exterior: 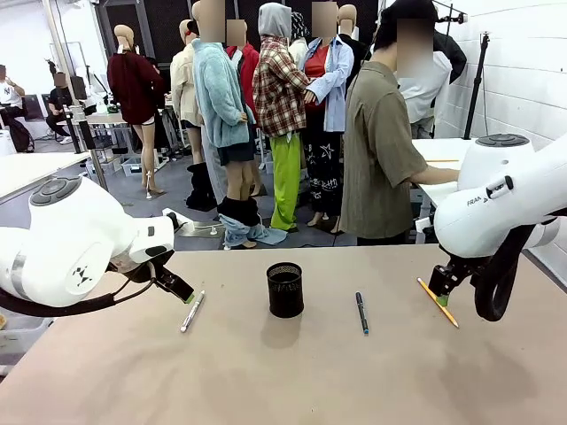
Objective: Place the pens into the pen holder.
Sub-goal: Pick up a writing instrument from the table and place it into the Pen holder.
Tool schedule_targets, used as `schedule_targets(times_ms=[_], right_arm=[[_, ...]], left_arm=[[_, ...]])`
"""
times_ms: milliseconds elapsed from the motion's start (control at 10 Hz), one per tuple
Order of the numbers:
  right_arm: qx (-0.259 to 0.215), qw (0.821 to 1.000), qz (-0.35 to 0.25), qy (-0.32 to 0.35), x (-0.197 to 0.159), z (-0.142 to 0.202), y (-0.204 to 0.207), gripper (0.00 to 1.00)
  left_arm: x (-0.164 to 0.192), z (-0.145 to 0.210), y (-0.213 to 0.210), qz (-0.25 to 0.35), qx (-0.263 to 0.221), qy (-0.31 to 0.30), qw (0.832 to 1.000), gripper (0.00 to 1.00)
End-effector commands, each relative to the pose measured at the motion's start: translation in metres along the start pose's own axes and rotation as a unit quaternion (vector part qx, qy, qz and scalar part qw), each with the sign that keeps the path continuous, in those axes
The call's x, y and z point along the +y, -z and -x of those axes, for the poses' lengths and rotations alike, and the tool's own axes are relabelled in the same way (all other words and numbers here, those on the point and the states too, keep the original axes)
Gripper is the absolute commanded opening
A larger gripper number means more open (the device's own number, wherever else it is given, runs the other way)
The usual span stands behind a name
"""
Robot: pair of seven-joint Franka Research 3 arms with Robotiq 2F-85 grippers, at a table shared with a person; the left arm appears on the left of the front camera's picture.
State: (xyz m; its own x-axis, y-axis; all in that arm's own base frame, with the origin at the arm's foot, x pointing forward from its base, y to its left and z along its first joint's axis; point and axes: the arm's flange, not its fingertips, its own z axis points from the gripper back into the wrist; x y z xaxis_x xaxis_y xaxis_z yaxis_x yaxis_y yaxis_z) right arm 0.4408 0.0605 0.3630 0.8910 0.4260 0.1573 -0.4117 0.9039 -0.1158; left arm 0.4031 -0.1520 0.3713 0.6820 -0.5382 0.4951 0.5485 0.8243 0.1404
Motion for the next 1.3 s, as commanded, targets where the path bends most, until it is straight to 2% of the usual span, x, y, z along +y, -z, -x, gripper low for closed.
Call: schedule_targets(times_ms=[0, 200, 600, 1100, 1200], right_arm=[[-0.002, 1.0, 0.0, 0.0, 0.0, -0.001, 0.0, 1.0], [-0.014, 1.0, -0.006, 0.016, -0.012, -0.025, 0.008, 1.0], [0.035, 0.999, -0.019, 0.015, -0.02, -0.068, 0.04, 1.0], [0.058, 0.997, -0.038, 0.026, -0.03, -0.091, 0.077, 1.0], [0.061, 0.997, -0.041, 0.024, -0.031, -0.092, 0.08, 0.94]], left_arm=[[0.001, 0.0, 0.0, 0.0, 0.0, -0.001, 1.0, 1.0], [0.001, 0.0, 0.0, 0.0, 0.0, -0.001, 1.0, 1.0], [0.001, 0.0, 0.0, 0.0, 0.0, -0.001, 1.0, 1.0], [0.001, 0.0, 0.0, 0.0, 0.0, -0.001, 1.0, 1.0], [0.001, 0.0, 0.0, 0.0, 0.0, -0.001, 1.0, 1.0]])
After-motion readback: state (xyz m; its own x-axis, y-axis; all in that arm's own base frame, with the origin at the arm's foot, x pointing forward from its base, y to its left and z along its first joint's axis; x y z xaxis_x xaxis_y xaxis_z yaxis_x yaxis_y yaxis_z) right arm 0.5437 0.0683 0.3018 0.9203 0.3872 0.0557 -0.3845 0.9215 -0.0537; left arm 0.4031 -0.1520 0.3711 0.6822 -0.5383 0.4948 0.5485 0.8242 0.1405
